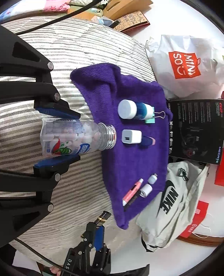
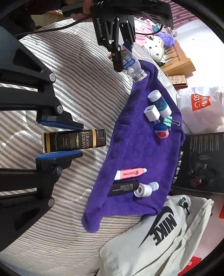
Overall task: Organize rigid objects
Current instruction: 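Set the Grand Reserve bottle on the towel and open the right tool while the left tool carries the jar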
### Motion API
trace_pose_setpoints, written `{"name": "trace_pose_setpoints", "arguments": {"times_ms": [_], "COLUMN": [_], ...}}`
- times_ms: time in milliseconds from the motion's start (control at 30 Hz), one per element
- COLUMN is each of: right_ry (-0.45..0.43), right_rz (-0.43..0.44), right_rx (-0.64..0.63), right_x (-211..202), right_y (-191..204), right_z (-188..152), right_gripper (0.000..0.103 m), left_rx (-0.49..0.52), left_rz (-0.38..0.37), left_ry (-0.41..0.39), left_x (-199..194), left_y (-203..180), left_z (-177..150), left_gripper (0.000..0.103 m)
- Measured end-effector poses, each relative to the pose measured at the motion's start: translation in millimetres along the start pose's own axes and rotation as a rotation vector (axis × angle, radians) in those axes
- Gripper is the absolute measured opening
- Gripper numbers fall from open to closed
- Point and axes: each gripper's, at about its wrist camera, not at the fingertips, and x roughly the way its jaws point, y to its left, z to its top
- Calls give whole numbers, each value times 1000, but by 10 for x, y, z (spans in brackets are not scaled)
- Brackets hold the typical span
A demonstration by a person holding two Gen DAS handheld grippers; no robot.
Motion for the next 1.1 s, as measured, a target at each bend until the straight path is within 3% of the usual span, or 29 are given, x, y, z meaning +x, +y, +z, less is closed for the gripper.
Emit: {"name": "trace_pose_setpoints", "arguments": {"times_ms": [567, 833, 1100], "right_ry": [-73, -78, -71], "right_rz": [15, 12, 20], "right_rx": [47, 59, 83], "right_x": [-152, 18, 451], "right_y": [-213, -345, -568], "right_z": [448, 750, 1188], "right_gripper": [24, 24, 24], "left_rx": [15, 16, 16], "left_rz": [-22, -27, -31], "left_ry": [-37, -18, -11], "left_x": [-36, 181, 269], "left_y": [82, 151, 232], "left_z": [482, 707, 865], "left_gripper": [39, 39, 39]}}
